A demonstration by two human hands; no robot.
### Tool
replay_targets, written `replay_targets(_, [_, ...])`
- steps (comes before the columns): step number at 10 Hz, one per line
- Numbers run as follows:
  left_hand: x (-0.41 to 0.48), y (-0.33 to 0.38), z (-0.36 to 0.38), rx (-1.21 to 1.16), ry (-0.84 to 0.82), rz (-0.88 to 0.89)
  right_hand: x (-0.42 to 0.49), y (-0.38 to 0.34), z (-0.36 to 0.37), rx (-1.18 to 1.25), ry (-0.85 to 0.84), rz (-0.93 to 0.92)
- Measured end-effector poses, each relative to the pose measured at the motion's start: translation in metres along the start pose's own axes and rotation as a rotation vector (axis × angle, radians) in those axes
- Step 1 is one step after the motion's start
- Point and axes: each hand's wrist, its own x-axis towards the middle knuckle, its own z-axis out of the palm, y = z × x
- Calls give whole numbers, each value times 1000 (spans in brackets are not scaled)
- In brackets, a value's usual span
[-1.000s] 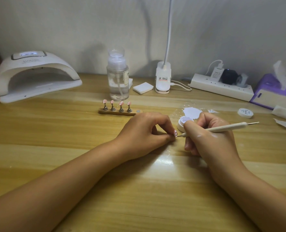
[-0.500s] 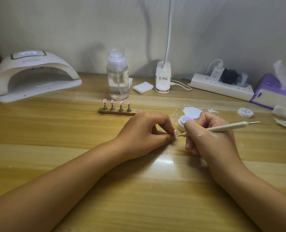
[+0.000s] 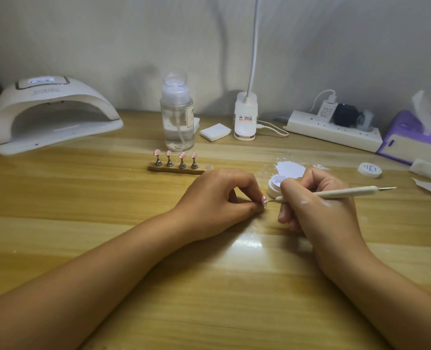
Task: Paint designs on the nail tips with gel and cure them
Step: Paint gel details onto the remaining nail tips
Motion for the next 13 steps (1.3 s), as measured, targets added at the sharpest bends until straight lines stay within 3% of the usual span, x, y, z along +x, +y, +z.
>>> replay_targets(13, [0,0,0,-6,-6,-11,3,6,0,-58,-1,-15])
